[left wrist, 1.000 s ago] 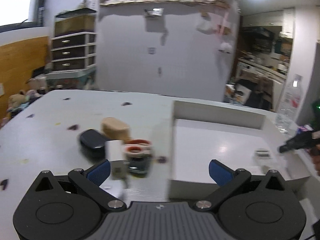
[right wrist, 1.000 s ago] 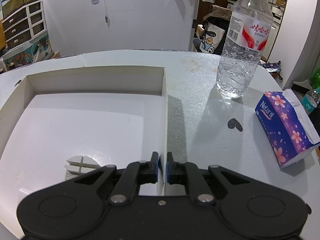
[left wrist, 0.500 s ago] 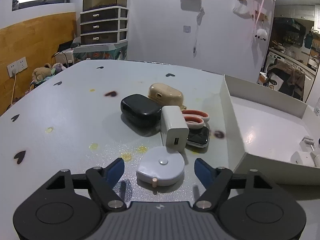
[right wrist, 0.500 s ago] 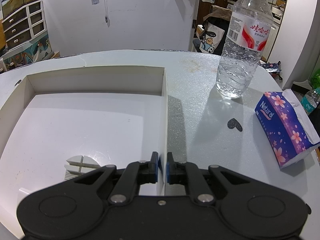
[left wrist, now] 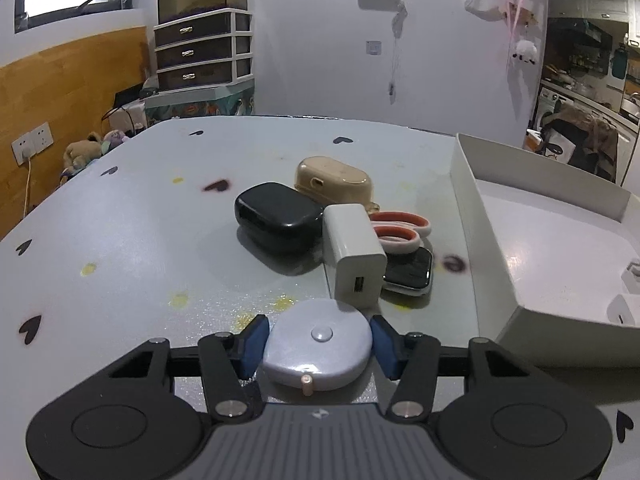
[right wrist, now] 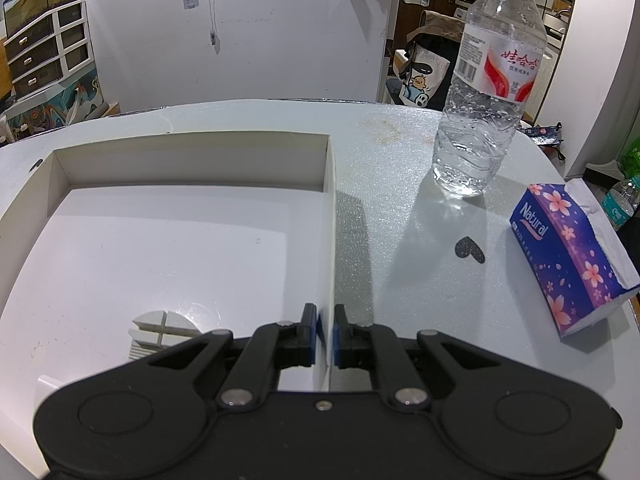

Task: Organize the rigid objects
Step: 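Close the left tool on the white tape measure, then carry the tape measure into the box, lower it, open the left tool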

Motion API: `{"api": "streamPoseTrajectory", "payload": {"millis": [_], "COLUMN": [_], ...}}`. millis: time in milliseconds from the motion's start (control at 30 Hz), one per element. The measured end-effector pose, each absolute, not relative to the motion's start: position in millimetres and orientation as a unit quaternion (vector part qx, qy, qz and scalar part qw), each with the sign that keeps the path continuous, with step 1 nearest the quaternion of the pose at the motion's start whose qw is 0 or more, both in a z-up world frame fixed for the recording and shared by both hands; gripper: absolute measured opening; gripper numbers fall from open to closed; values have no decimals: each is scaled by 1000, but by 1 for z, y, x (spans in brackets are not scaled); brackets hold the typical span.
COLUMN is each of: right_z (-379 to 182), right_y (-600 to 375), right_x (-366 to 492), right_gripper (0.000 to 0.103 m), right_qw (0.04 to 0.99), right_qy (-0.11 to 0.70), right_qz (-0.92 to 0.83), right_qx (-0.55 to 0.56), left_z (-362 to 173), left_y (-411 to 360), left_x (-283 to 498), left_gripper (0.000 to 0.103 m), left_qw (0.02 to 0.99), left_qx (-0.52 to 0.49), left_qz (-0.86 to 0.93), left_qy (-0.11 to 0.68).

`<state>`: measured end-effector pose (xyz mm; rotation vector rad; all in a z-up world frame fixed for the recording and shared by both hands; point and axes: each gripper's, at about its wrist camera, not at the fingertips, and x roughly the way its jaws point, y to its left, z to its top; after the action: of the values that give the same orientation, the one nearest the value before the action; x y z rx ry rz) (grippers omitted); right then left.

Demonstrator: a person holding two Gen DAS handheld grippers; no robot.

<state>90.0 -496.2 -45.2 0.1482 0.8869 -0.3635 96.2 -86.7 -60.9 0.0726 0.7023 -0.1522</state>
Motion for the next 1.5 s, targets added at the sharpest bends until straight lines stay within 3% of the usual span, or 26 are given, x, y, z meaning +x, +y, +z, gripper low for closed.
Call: {"api": "streamPoseTrajectory", "payload": {"millis": [300, 533, 933, 1500], "right_z": [-45, -45, -45, -45], "right_y": [-496, -496, -496, -494], "right_x": [90, 90, 90, 90], "right_gripper": [8, 8, 8, 8], "right_qw": [885, 885, 885, 885], "right_qy": [426, 426, 427, 427], "right_qz": [-175, -175, -175, -175], "right_qx": [69, 70, 68, 65], "left_z": [-17, 14, -16, -50], "left_y": [-76, -124, -219, -239], "left_x": [84, 72, 85, 102], "left_gripper": [56, 56, 56, 57], "left_qw": [959, 959, 915, 886], "left_qx": [-2, 2, 39, 49], "left_qz": [-57, -152, -263, -274], "left_qy": [277, 238, 303, 370]}}
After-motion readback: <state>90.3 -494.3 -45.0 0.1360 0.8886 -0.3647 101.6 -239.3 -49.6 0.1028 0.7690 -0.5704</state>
